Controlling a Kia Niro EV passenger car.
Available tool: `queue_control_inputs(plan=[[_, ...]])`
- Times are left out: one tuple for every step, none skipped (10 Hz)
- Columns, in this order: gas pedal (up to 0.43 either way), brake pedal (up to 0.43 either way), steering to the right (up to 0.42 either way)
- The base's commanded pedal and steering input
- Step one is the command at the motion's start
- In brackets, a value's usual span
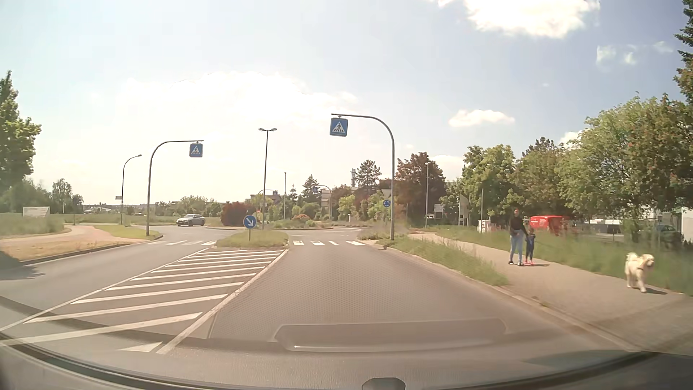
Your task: Follow the waypoints while adhering to traffic rules and regulations
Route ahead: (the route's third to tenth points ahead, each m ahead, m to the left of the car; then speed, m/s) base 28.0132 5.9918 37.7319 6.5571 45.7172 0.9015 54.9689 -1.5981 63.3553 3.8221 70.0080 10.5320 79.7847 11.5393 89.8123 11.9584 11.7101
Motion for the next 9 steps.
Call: queue_control_inputs(plan=[[0.000,0.220,-0.006],[0.000,0.226,-0.008],[0.000,0.238,-0.010],[0.000,0.250,-0.012],[0.000,0.262,-0.014],[0.000,0.268,-0.015],[0.000,0.268,-0.017],[0.000,0.262,-0.021],[0.000,0.268,-0.026]])
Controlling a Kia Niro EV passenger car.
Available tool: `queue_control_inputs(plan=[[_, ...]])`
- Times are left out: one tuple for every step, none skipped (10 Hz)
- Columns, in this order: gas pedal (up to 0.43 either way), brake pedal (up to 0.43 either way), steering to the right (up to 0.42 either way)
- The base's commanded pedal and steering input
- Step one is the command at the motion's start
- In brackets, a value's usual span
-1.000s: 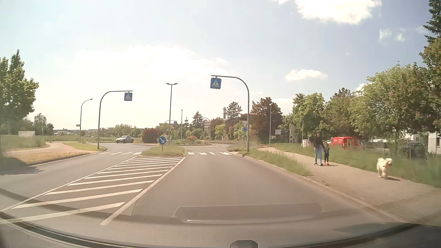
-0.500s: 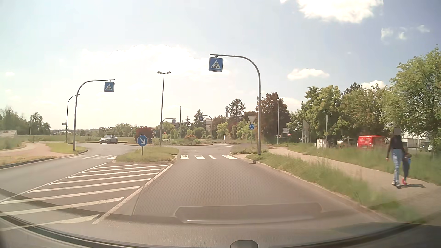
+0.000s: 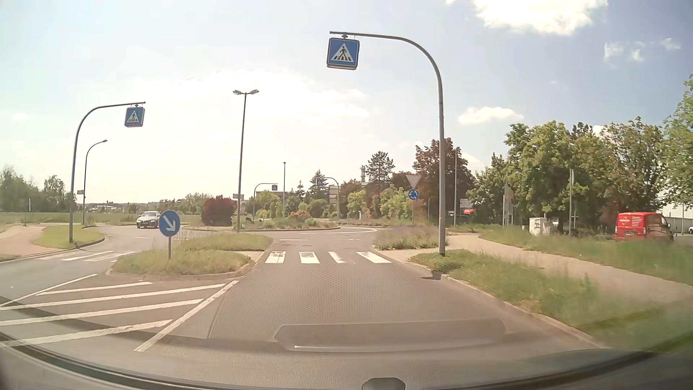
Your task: Follow the waypoints while adhering to traffic rules and regulations
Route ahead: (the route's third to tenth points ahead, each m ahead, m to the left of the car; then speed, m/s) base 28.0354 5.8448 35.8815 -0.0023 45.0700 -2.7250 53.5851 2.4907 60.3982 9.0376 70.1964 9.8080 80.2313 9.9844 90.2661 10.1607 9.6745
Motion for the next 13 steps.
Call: queue_control_inputs(plan=[[0.000,0.262,-0.029],[0.000,0.268,-0.029],[0.000,0.268,-0.029],[0.000,0.268,-0.029],[0.000,0.268,-0.030],[0.000,0.268,-0.033],[0.000,0.268,-0.037],[0.000,0.262,-0.038],[0.000,0.262,-0.039],[0.000,0.262,-0.038],[0.000,0.262,-0.038],[0.000,0.256,-0.035],[0.000,0.256,-0.032]])
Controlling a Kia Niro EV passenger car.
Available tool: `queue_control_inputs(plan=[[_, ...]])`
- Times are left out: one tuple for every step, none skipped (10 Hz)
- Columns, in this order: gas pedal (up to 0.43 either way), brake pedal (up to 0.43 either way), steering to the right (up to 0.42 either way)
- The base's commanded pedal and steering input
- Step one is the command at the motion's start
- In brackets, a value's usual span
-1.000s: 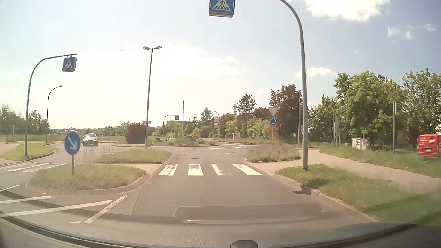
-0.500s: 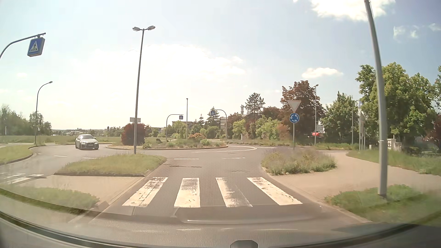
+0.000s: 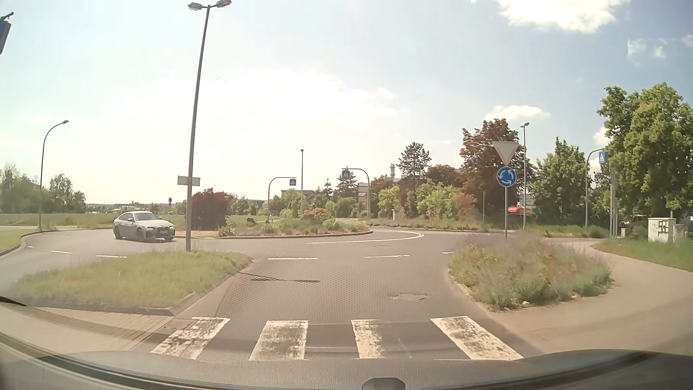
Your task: Follow the waypoints while adhering to traffic rules and regulations
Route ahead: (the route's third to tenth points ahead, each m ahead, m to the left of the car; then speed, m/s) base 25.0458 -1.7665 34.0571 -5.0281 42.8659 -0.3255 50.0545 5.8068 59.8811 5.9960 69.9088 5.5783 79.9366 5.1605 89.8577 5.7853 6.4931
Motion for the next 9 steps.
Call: queue_control_inputs(plan=[[0.000,0.250,-0.028],[0.000,0.244,-0.023],[0.000,0.238,-0.019],[0.000,0.232,-0.015],[0.000,0.220,-0.010],[0.000,0.201,-0.007],[0.000,0.183,-0.007],[0.000,0.085,-0.007],[0.000,0.000,-0.006]])
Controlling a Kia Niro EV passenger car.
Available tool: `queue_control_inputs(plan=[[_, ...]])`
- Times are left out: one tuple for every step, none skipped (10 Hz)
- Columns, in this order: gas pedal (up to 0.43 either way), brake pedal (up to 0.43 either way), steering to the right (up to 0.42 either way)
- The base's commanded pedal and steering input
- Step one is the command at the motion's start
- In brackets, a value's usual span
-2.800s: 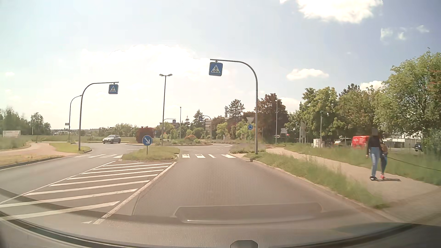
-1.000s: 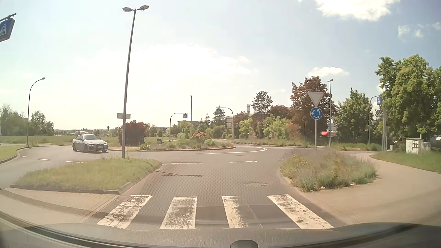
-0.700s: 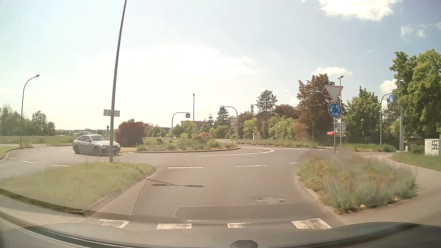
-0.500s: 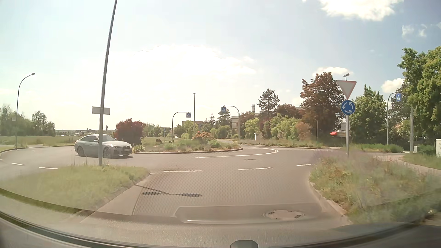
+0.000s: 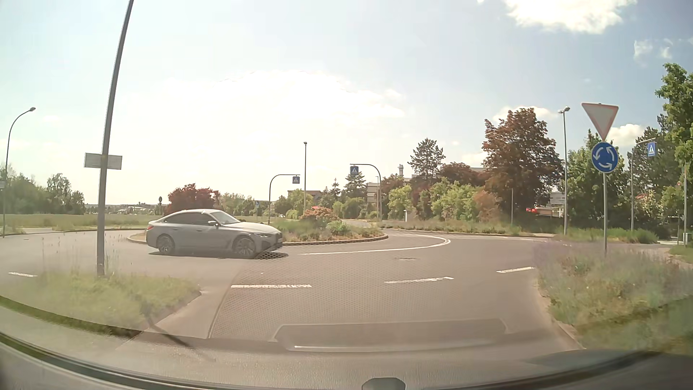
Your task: Follow the waypoints while adhering to traffic rules and regulations
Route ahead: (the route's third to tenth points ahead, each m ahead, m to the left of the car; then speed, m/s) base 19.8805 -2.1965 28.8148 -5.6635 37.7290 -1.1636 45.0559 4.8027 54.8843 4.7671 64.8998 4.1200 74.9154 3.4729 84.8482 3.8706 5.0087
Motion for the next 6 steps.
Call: queue_control_inputs(plan=[[0.000,0.000,-0.006],[0.000,0.000,0.000],[0.000,0.000,0.013],[0.000,0.000,0.026],[0.047,0.000,0.053],[0.098,0.000,0.087]])
